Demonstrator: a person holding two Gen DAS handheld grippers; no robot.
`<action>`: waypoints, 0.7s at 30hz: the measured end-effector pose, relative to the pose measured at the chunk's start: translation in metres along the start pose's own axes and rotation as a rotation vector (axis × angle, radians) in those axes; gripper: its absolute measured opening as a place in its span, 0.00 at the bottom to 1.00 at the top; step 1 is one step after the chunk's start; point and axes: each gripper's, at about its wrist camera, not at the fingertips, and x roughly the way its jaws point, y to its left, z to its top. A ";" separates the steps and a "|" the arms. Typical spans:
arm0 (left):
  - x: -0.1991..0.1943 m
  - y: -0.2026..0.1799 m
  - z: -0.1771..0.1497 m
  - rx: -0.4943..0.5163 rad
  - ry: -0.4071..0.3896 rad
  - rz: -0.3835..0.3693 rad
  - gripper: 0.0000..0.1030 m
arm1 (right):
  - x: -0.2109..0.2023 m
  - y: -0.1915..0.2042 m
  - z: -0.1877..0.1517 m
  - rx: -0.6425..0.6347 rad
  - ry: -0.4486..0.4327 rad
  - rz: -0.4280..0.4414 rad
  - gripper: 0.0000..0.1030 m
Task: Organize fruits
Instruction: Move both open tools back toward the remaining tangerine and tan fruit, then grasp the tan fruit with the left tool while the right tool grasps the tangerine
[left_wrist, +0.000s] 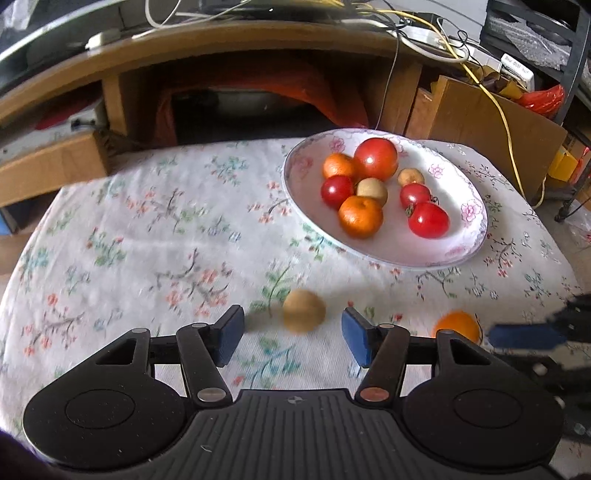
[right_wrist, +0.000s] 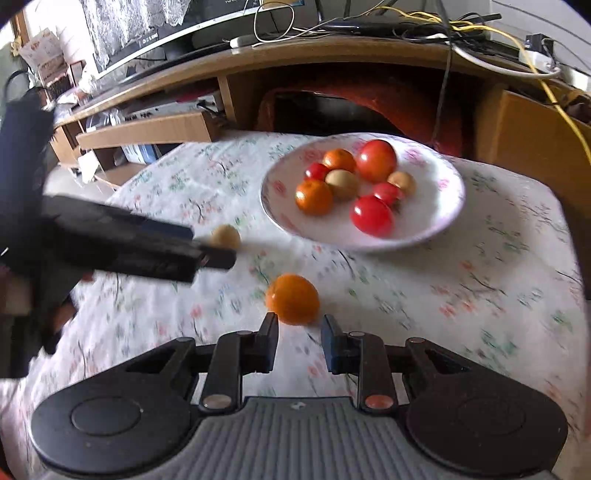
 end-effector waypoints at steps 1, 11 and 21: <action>0.002 -0.002 0.001 0.000 -0.005 -0.002 0.61 | -0.003 -0.002 -0.002 0.000 0.010 -0.005 0.25; 0.003 -0.010 0.003 0.032 -0.014 0.031 0.33 | -0.007 -0.008 0.000 0.015 0.013 -0.003 0.25; -0.024 -0.006 -0.014 0.035 0.009 0.029 0.32 | -0.008 0.013 0.011 -0.023 -0.006 0.035 0.32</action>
